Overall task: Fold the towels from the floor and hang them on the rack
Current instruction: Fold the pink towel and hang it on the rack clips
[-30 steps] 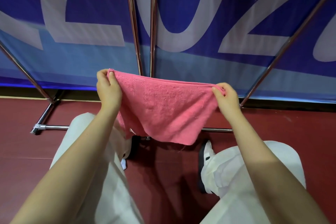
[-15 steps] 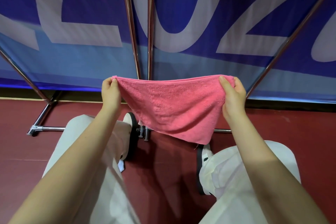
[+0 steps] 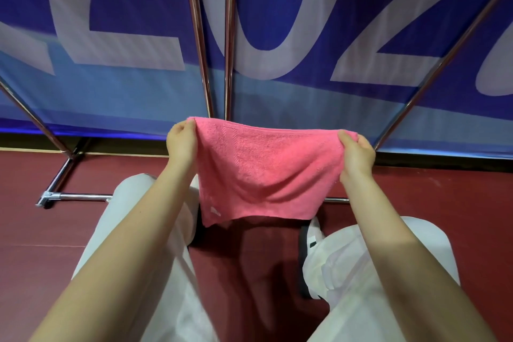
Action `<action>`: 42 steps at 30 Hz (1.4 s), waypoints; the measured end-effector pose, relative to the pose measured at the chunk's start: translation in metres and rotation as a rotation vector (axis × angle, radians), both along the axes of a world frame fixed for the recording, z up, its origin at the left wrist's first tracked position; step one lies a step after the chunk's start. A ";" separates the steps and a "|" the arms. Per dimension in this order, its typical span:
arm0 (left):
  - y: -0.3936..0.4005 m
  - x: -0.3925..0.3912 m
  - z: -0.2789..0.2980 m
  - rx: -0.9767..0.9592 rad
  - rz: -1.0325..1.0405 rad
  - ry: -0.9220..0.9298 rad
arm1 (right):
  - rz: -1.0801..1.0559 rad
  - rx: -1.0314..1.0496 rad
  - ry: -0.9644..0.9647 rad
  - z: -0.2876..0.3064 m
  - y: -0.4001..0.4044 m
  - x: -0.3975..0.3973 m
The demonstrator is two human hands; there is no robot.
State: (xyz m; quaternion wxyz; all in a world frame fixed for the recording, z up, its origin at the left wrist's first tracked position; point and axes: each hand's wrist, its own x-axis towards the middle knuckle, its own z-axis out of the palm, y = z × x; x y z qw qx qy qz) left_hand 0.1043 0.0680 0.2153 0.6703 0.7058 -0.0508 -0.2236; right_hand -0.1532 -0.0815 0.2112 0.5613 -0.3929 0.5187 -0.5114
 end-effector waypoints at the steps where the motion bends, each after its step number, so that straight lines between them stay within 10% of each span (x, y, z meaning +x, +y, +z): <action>1: 0.000 -0.002 0.001 -0.053 0.038 0.134 | -0.008 0.009 0.006 -0.002 -0.001 0.002; 8: -0.012 -0.023 0.002 -0.167 -0.052 0.545 | -0.018 0.188 -0.102 -0.007 -0.002 0.028; 42: -0.036 -0.082 0.015 -0.434 -0.190 0.431 | 0.716 -0.349 0.261 0.037 0.056 0.094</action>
